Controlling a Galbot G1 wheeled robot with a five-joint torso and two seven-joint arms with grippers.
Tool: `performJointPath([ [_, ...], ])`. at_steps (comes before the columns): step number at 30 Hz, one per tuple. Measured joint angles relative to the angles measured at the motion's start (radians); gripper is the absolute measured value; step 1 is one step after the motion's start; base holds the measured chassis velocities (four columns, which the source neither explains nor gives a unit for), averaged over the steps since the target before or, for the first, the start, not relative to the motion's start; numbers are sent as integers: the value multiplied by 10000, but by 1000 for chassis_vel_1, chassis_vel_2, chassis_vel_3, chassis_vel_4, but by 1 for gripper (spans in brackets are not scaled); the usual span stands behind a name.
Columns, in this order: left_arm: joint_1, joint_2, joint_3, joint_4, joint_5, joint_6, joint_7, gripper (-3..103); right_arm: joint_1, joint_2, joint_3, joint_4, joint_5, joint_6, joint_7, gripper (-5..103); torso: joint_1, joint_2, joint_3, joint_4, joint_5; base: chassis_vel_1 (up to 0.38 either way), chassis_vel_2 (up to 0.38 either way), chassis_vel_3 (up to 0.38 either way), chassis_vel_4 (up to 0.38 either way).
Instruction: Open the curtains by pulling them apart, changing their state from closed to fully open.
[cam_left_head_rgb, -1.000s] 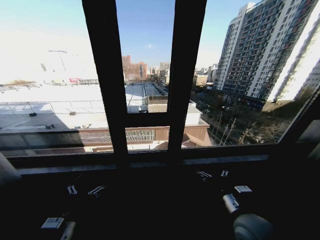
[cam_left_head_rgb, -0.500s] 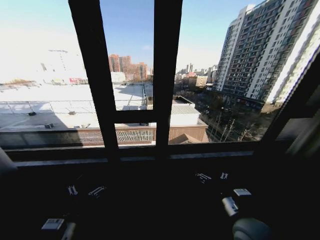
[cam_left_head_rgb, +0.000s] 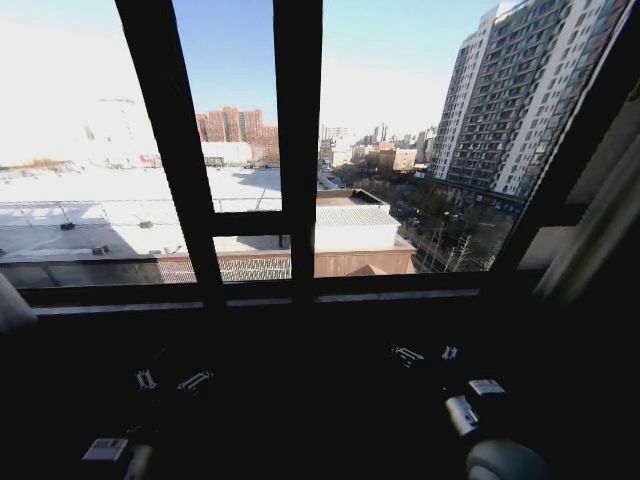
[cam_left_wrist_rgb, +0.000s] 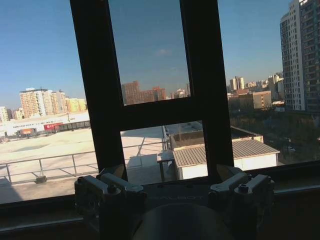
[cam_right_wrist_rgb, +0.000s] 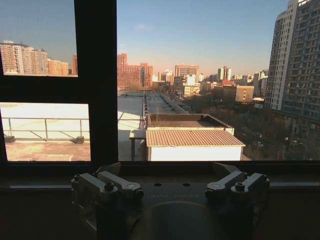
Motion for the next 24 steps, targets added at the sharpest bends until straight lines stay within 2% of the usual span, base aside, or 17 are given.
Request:
performJointPath([
  [13,133,-13,-133,0,-4,-201,-62,100,-72,16,-61,59,-16,157,140,100,-8,7,-5,0,-8,206,-205,-217,208],
  [18,153,-21,-165,0,-9,-299,-66,100,-159,12,-65,124,-16,216,210,100,-9,7,-4,-6,-5,10,3,-24,67],
  [19,165,-19,-164,0,-10,-357,-65,100,-184,18,-64,136,-17,225,239,100,-1,-2,3,-2,4,-54,-28,61,-9],
  [24,213,-30,-148,0,-38,-437,-110,100,-256,46,-61,209,-32,246,345,100,11,-7,5,3,-2,-54,10,56,-23],
])
